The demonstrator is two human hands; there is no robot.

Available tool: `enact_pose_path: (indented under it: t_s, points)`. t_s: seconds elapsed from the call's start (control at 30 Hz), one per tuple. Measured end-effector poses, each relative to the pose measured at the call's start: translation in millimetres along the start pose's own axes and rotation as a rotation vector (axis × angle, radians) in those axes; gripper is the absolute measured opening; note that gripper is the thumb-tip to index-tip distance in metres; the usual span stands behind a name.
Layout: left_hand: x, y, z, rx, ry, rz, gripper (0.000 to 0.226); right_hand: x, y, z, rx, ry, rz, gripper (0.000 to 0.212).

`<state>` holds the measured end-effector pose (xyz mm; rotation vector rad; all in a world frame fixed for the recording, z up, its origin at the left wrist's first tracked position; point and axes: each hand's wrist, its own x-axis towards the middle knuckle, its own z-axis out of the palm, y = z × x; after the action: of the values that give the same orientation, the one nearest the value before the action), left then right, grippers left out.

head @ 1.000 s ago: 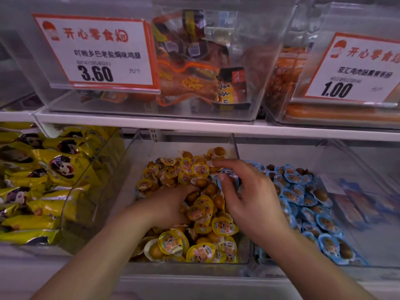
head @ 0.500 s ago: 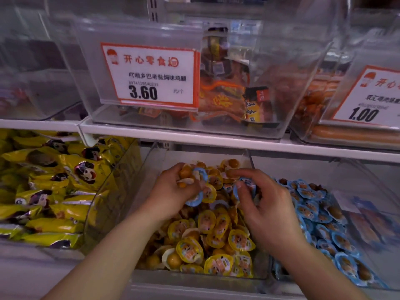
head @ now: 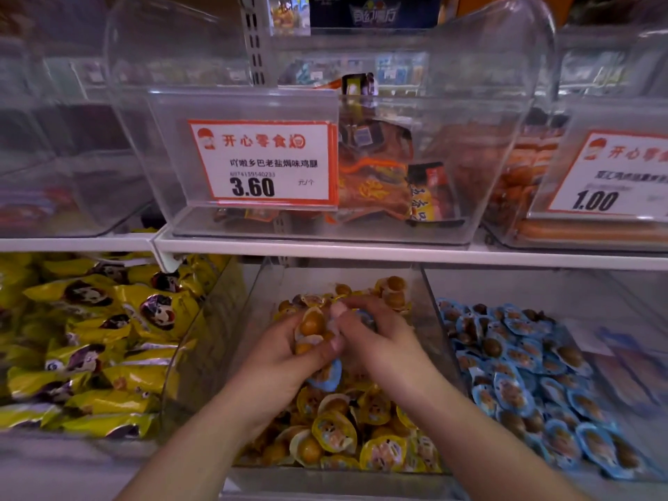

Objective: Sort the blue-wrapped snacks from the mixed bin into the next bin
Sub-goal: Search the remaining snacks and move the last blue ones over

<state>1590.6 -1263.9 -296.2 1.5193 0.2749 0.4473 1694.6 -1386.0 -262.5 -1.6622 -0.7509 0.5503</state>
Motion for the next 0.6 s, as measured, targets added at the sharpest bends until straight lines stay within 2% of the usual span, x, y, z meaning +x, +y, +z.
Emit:
enact_pose_path:
  t_s: [0.07,0.1,0.2,0.27,0.4,0.5,0.6]
  points:
    - [-3.4,2.5,-4.2,0.015,-0.048,-0.017,0.034,2.2,3.7,4.4,-0.059,-0.076,-0.035,0.015]
    - [-4.6,2.4,-6.8,0.037,-0.019,-0.030,0.037,3.9,5.6,5.4,-0.040,-0.068,-0.039,0.016]
    - [-6.1,-0.2,-13.5,0.104,0.169,-0.131,0.067,7.3,7.8,3.3,0.089,0.086,0.015,0.013]
    - [-5.4,-0.5,-13.5,0.185,0.272,-0.125,0.073,8.5,7.9,-1.1,0.104,0.173,0.043,0.012]
    - [-4.3,0.8,-8.8,0.439,0.416,0.078,0.065,9.3,10.9,-8.6,-0.062,0.250,-0.064,0.011]
    - [-5.9,5.4,-6.5,0.598,0.420,0.318,0.037,5.5,19.1,-11.3,-0.284,0.254,-0.148,0.006]
    - [-8.9,7.9,-3.9,0.626,0.421,0.408,0.022,-0.9,23.9,-13.6,-0.410,0.237,-0.183,0.013]
